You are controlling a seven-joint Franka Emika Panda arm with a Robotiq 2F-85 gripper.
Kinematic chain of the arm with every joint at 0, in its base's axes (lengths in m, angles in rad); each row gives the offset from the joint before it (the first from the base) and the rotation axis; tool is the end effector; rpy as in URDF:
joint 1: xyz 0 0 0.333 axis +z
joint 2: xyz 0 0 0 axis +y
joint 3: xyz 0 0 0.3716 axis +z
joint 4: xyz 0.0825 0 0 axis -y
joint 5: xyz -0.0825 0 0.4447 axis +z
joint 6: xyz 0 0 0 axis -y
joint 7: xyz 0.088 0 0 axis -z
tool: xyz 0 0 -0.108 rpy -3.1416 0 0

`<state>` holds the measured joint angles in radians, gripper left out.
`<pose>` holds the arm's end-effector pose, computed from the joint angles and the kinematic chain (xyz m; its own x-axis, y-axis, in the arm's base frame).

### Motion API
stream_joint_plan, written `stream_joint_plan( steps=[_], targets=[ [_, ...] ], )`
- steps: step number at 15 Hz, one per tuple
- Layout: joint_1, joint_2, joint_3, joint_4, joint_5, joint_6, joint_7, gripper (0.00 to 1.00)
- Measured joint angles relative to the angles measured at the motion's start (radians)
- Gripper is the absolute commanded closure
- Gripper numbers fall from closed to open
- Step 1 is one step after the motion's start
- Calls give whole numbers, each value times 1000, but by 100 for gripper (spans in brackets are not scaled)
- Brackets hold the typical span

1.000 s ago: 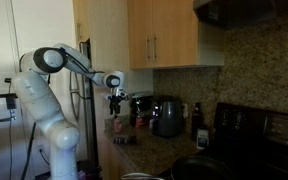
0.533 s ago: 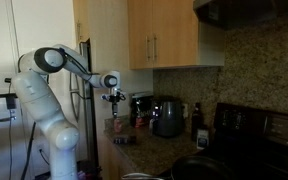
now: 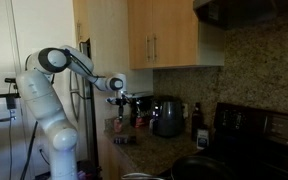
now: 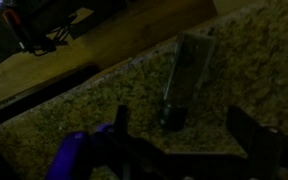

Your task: Pick the bottle and put it upright

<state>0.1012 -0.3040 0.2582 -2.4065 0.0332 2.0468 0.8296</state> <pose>0.4436 0.1717 0.4402 0.8773 -0.4799 -0.0078 -0.4778 -0.8748 0.0797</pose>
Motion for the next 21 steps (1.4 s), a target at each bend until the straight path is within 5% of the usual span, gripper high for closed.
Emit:
stream_joint_plan(
  steps=[6, 11, 17, 21],
  targets=[
    [-70, 91, -119, -11, 11, 95, 10, 0],
    [-66, 116, -117, -14, -2, 110, 19, 0],
    [-41, 242, -108, -35, -4, 325, 63, 0],
    [-32, 285, -108, -35, -4, 364, 73, 0]
  ],
)
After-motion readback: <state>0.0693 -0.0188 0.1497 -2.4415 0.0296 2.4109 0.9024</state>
